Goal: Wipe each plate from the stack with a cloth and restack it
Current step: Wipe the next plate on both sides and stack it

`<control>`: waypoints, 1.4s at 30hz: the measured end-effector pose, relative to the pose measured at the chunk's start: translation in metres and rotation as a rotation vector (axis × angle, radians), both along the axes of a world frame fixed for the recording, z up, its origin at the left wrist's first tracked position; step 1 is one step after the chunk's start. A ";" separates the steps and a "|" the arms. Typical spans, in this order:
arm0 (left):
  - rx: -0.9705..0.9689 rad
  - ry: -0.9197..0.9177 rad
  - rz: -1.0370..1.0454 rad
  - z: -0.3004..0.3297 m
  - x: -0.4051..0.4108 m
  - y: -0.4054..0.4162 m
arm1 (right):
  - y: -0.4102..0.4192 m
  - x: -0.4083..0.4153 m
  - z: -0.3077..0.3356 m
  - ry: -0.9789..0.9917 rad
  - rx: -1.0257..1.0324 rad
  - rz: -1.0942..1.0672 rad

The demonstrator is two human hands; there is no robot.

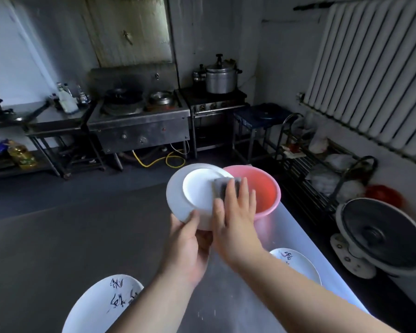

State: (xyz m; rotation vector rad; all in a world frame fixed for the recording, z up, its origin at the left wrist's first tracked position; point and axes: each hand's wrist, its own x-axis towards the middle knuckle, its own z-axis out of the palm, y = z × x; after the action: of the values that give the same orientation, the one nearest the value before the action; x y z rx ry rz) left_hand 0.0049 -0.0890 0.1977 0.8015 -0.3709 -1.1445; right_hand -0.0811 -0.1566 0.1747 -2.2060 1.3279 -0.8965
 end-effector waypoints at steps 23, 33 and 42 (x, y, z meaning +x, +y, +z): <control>0.304 -0.108 -0.417 -0.105 -0.089 -0.045 | -0.115 -0.236 -0.041 0.356 0.561 -0.016; 0.452 -0.117 -0.507 -0.166 -0.135 -0.077 | -0.139 -0.293 -0.101 0.096 1.258 0.162; 0.815 -0.282 -0.358 -0.191 -0.165 -0.098 | -0.156 -0.306 -0.155 0.014 0.973 0.078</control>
State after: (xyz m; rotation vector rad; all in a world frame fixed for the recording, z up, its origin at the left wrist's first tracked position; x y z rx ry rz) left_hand -0.1598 -0.1871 0.0069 1.6706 -0.2790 -1.5444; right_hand -0.3868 -0.3126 0.0192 -1.4684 1.2795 -0.1139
